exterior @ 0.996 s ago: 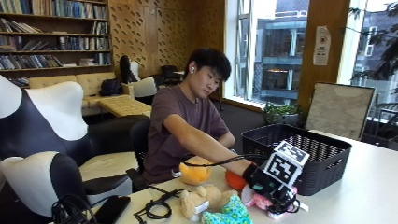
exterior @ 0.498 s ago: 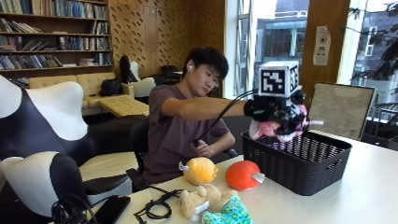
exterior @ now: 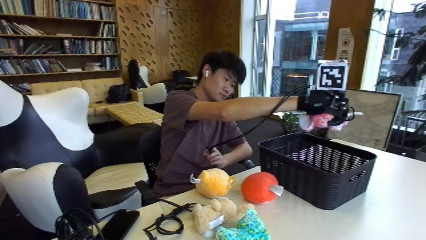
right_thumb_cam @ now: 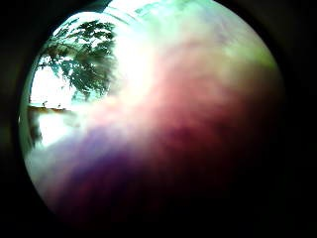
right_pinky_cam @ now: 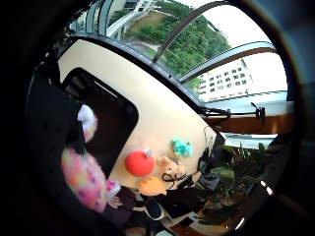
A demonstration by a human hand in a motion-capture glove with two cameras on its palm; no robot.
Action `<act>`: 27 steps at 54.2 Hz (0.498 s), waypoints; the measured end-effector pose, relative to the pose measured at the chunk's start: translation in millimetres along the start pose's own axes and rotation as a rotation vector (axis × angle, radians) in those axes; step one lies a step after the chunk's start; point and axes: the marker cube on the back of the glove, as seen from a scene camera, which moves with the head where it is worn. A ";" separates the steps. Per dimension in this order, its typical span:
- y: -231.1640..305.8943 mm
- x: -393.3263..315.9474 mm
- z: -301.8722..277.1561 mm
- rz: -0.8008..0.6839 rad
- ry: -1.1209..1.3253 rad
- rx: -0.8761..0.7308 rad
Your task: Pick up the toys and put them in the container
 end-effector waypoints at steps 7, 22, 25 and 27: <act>-25.7 -4.0 21.0 0.007 0.050 -0.053; -24.0 -23.6 65.9 0.116 0.107 -0.488; -20.9 -17.5 69.3 0.156 0.172 -0.537; -19.4 -9.2 68.0 0.166 0.212 -0.522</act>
